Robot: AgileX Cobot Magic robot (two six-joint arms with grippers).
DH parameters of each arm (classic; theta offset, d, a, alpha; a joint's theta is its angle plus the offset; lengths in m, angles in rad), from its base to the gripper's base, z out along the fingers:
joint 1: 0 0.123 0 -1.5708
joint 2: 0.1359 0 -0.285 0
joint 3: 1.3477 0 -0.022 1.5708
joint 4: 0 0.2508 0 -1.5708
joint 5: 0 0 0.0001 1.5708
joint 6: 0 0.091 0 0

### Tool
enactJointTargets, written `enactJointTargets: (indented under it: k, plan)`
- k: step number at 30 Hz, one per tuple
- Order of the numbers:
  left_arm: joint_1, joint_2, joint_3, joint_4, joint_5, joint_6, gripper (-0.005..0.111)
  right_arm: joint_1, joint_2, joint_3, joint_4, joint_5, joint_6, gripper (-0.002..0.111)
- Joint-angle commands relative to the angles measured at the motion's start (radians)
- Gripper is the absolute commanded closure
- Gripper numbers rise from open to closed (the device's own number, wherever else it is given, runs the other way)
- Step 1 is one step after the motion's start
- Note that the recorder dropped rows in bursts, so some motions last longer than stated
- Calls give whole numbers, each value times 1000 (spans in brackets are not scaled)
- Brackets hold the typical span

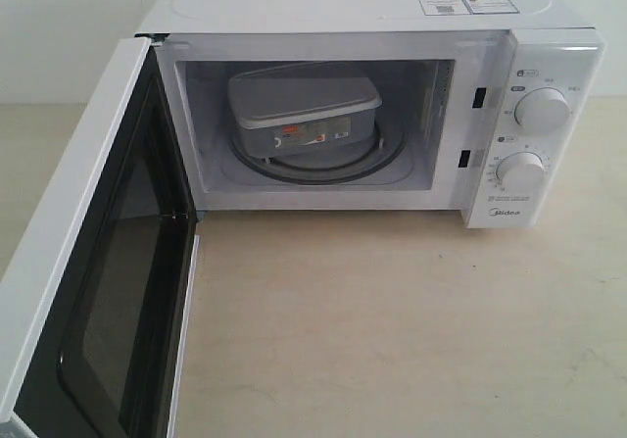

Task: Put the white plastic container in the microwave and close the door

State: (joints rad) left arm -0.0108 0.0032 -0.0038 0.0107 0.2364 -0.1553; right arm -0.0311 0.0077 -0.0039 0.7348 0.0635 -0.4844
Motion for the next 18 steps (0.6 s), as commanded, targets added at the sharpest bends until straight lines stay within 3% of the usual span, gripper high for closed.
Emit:
enactJointTargets:
  k: [1,10,13,16,18]
  plan:
    - [1,-3,4,5,-3,-8,102,-7,-8,4,1,69,46,107]
    - [1,-3,4,5,-3,-8,102,-7,-8,4,12,74,81,107]
    - [1,-3,4,5,-3,-8,102,-7,-8,4,-252,124,256,107]
    - [1,-3,4,5,-3,-8,102,-7,-8,4,-584,188,602,107]
    - [1,-3,4,5,-3,-8,102,-7,-8,4,-700,237,767,107]
